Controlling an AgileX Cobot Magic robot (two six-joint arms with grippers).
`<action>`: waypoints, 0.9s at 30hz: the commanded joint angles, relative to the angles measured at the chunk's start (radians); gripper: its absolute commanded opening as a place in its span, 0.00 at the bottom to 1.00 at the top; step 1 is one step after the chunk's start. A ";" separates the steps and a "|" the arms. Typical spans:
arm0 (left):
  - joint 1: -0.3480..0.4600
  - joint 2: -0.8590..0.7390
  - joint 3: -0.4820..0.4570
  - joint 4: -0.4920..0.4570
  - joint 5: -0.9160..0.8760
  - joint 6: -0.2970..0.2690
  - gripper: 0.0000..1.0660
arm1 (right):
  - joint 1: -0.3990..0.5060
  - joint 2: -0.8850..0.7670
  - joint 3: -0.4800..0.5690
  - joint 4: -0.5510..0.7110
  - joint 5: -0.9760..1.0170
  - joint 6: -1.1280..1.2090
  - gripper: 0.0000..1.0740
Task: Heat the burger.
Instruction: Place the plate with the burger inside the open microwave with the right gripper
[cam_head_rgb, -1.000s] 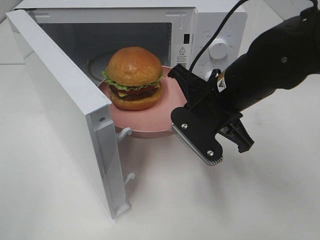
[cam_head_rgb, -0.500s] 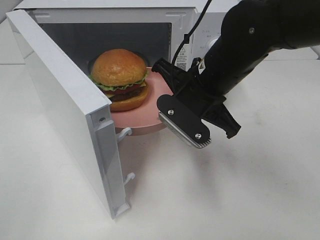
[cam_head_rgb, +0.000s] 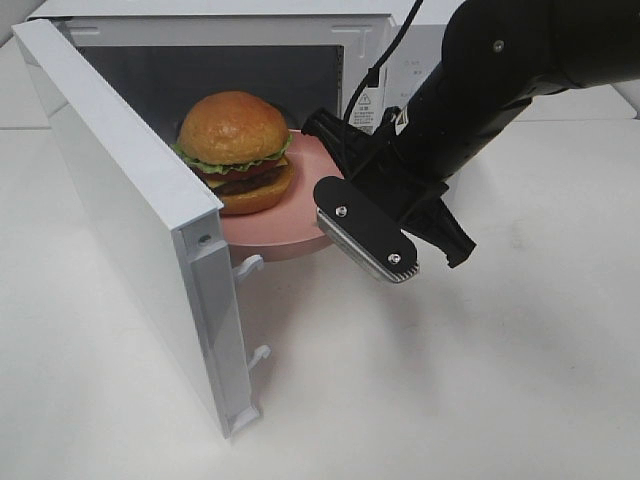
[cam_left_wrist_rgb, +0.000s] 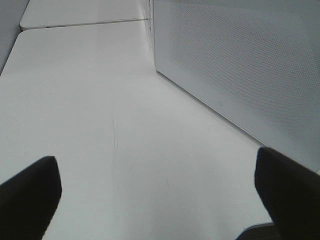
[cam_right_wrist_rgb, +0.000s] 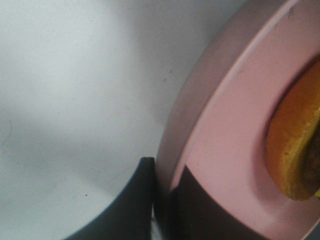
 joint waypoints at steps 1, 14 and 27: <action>-0.003 -0.004 0.003 -0.003 -0.009 0.001 0.92 | -0.003 0.013 -0.039 0.022 -0.061 0.002 0.00; -0.003 -0.004 0.003 -0.003 -0.009 0.001 0.92 | -0.003 0.123 -0.174 0.022 -0.020 0.026 0.00; -0.003 -0.004 0.003 -0.003 -0.009 0.001 0.92 | 0.000 0.234 -0.361 -0.035 0.042 0.141 0.00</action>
